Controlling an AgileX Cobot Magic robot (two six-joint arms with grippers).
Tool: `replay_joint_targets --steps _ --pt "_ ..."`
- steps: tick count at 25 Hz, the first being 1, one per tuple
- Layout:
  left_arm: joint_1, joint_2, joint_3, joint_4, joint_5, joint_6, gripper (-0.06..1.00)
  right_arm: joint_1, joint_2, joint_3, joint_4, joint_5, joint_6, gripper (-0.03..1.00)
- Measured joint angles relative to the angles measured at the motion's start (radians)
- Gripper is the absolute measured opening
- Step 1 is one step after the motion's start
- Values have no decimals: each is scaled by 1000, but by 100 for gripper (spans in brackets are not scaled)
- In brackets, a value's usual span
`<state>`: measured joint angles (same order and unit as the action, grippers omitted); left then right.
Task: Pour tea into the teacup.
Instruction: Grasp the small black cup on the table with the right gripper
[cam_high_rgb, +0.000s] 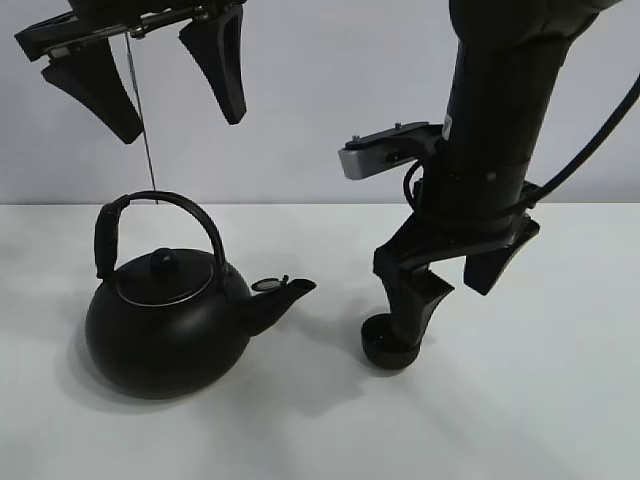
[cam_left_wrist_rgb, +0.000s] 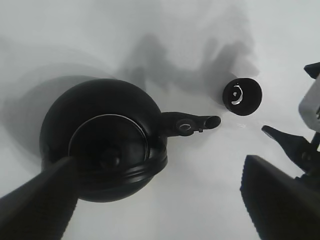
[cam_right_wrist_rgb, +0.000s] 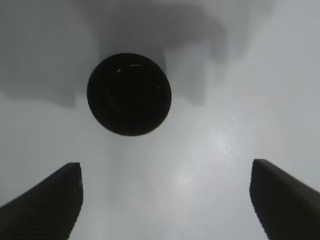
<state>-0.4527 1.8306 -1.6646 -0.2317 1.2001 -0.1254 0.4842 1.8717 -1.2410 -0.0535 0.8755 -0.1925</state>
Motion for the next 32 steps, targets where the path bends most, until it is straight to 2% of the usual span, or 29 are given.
replay_joint_targets --steps 4,9,18,23,29,32 --pt "0 0 0 0 0 0 63 0 39 0 13 -54 -35 62" --pt "0 0 0 0 0 0 63 0 55 0 76 -129 -155 62" --pt "0 0 0 0 0 0 63 0 126 0 136 -157 -246 62" --pt "0 0 0 0 0 0 63 0 132 0 139 -180 -247 53" --pt "0 0 0 0 0 0 63 0 154 0 140 -184 -247 50" --pt "0 0 0 0 0 0 63 0 156 0 140 -189 -240 42"
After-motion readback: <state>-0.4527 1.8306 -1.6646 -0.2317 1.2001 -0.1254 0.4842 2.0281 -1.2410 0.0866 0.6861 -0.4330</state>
